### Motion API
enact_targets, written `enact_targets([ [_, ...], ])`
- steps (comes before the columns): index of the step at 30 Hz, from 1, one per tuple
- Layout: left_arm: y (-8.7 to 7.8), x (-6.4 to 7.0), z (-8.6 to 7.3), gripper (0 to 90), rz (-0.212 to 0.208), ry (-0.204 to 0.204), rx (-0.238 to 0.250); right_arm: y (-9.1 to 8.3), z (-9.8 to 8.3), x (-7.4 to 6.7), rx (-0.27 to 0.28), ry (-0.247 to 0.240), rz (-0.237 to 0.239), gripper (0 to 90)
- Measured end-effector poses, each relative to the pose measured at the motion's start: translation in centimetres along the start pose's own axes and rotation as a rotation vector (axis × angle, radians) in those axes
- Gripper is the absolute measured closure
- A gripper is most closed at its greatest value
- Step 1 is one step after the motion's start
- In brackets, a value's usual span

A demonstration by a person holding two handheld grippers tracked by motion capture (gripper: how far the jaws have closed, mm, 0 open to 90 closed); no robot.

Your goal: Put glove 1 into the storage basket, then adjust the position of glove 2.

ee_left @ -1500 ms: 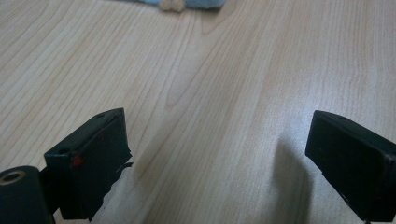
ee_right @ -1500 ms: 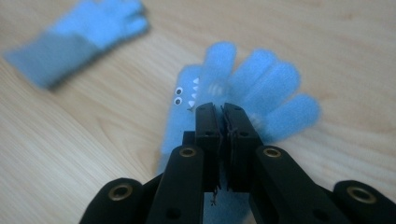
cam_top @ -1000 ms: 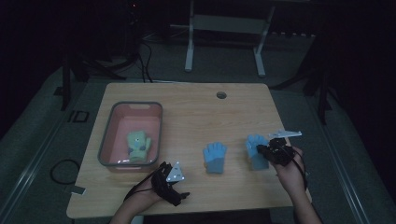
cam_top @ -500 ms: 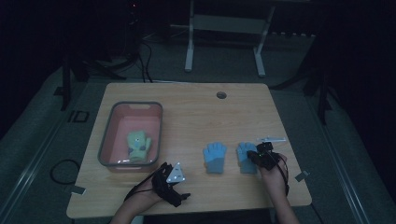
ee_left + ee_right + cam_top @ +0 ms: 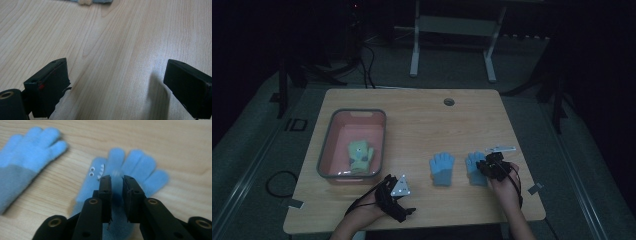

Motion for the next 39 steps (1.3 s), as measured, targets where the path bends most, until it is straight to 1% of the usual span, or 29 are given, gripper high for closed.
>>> enact_targets([
  [1,0.0,0.0,0.0,6.3,0.000,0.002,0.002,-0.2,0.3,0.0,0.009,-0.030,0.029,74.0],
  [2,0.0,0.0,0.0,6.3,-0.002,0.000,0.004,-0.4,0.5,0.0,0.017,-0.066,0.046,72.9],
  [3,0.0,0.1,0.0,6.3,-0.001,-0.006,0.007,-0.6,0.8,0.1,0.020,-0.092,0.043,72.8],
  [5,0.0,0.0,0.0,6.3,0.001,-0.006,0.008,-0.7,1.0,0.4,0.015,-0.130,0.081,71.6],
  [6,0.0,0.0,0.0,6.3,0.000,-0.005,0.006,-0.8,1.0,0.6,0.014,-0.145,0.087,71.6],
  [7,0.0,0.0,0.0,6.3,0.001,-0.005,0.006,-0.8,1.0,0.8,0.004,-0.164,0.107,70.8],
  [8,0.0,0.0,0.0,6.3,0.002,-0.006,0.004,-0.8,0.9,0.9,-0.005,-0.179,0.140,70.4],
  [11,0.0,0.1,0.0,6.3,0.002,-0.007,0.001,-0.8,0.6,1.5,-0.024,-0.254,0.185,68.5],
  [13,0.0,0.1,0.0,6.3,0.000,-0.002,-0.002,-0.7,0.4,1.9,-0.045,-0.315,0.199,67.6],
  [14,0.0,0.1,0.0,6.3,-0.001,-0.001,-0.004,-0.6,0.3,2.1,-0.056,-0.334,0.197,66.4],
  [15,0.0,0.1,0.0,6.3,-0.001,-0.001,-0.004,-0.6,0.3,2.1,-0.056,-0.334,0.197,66.4],
  [16,0.0,0.1,0.0,6.3,-0.001,-0.001,-0.004,-0.5,0.2,2.4,-0.064,-0.339,0.198,66.4],
  [17,0.1,0.1,-0.1,6.3,-0.002,-0.003,-0.004,-0.2,0.1,2.9,-0.078,-0.327,0.213,64.5],
  [18,0.1,0.1,-0.1,6.3,-0.003,-0.004,-0.004,-0.1,0.1,3.1,-0.080,-0.318,0.218,64.2],
  [21,0.1,0.0,-0.1,6.3,0.000,-0.004,-0.010,0.3,-0.2,3.4,-0.072,-0.274,0.249,63.1],
  [22,0.1,0.0,-0.1,6.3,0.000,-0.005,-0.012,0.4,-0.3,3.4,-0.072,-0.266,0.252,63.0],
  [25,0.0,0.0,-0.2,6.3,-0.001,-0.012,-0.003,0.9,-0.6,3.1,-0.072,-0.275,0.236,63.5],
  [28,0.1,0.0,-0.2,6.3,-0.002,-0.006,-0.007,0.9,-0.7,2.8,-0.069,-0.308,0.207,67.6],
  [29,0.1,0.0,-0.2,6.3,-0.003,-0.005,-0.010,0.9,-0.8,2.6,-0.068,-0.316,0.198,71.4],
  [30,0.1,0.0,-0.2,6.3,-0.002,-0.004,-0.011,0.9,-0.8,2.5,-0.072,-0.320,0.198,76.0],
  [31,0.1,0.0,-0.2,6.3,-0.001,-0.005,-0.011,0.9,-0.8,2.4,-0.077,-0.323,0.197,78.6],
  [32,0.1,0.0,-0.2,6.3,0.001,-0.006,-0.013,0.8,-0.8,2.3,-0.081,-0.321,0.196,80.7],
  [33,0.1,0.0,-0.2,6.3,0.004,-0.008,-0.011,0.8,-0.8,2.3,-0.087,-0.308,0.193,82.1],
  [34,0.1,0.0,-0.2,6.3,0.004,-0.008,-0.011,0.8,-0.8,2.3,-0.087,-0.308,0.193,82.1],
  [36,0.0,0.0,-0.2,6.3,0.004,-0.013,-0.003,0.8,-0.7,2.1,-0.091,-0.295,0.176,83.8],
  [39,0.1,0.0,-0.3,6.3,0.002,-0.004,-0.011,0.6,-0.5,2.0,-0.084,-0.279,0.166,84.8],
])
Point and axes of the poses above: each handheld gripper's, and its own axes: y roughly forward along the jaws, z roughly out of its top, x roughly to its right, the point moved 2 cm from there along y, roughly forward along the jaws, and after that the axes turned 9 degrees about y, right-handed, at the moved point
